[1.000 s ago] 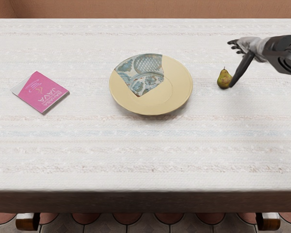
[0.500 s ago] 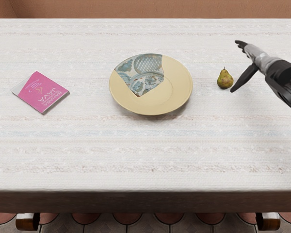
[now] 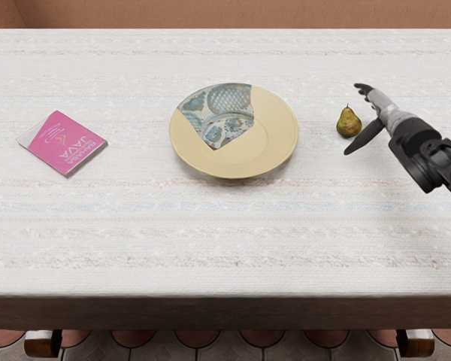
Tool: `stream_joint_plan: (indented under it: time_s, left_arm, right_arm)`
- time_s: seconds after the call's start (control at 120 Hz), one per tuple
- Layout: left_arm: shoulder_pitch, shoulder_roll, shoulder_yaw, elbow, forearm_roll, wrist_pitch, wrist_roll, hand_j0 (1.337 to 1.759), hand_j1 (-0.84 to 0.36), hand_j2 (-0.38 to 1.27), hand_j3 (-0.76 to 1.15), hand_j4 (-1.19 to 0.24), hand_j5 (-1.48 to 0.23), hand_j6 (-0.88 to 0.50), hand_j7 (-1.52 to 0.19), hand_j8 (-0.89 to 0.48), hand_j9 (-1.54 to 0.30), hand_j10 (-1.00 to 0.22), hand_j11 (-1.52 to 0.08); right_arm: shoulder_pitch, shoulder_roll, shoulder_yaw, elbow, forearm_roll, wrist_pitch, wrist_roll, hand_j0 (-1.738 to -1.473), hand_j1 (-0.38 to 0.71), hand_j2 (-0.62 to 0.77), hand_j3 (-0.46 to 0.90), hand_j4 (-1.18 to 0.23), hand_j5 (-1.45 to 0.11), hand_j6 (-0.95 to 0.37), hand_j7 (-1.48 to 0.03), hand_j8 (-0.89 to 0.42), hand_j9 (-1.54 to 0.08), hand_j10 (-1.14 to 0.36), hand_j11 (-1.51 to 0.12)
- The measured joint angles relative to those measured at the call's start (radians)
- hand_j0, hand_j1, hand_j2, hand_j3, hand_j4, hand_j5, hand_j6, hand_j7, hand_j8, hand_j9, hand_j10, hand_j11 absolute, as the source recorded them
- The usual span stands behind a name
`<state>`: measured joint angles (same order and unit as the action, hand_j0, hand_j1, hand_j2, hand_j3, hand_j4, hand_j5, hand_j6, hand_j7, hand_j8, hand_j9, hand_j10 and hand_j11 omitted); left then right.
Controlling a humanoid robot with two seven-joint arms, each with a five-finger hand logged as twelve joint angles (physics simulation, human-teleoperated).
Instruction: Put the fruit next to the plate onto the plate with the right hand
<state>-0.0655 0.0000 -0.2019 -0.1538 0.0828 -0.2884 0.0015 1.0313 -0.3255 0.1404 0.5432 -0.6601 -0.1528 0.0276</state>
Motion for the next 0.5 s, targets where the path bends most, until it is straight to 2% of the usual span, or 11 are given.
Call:
stream_joint_plan:
  time_s: [0.167,0.5]
  left_arm:
    - [-0.002,0.000,0.001,0.000,0.000,0.000,0.000,1.658,0.32,0.00,0.00,-0.02,-0.03,-0.02,-0.03,-0.02,-0.03,-0.02,-0.03]
    - [-0.002,0.000,0.000,-0.001,-0.001,0.000,0.000,1.658,0.32,0.00,0.00,-0.02,-0.03,-0.02,-0.03,-0.02,-0.03,-0.02,-0.03]
  right_arm:
    - [-0.004,0.047,-0.013,-0.065,0.001,-0.062,0.018,-1.658,-0.23,-0.02,0.00,-0.10,-0.13,-0.10,-0.12,-0.10,-0.13,-0.10,-0.13]
    - [-0.007,0.078,-0.040,-0.082,0.005,-0.076,0.040,-1.658,-0.07,-0.05,0.00,-0.24,-0.31,-0.24,-0.31,-0.24,-0.31,-0.24,-0.31]
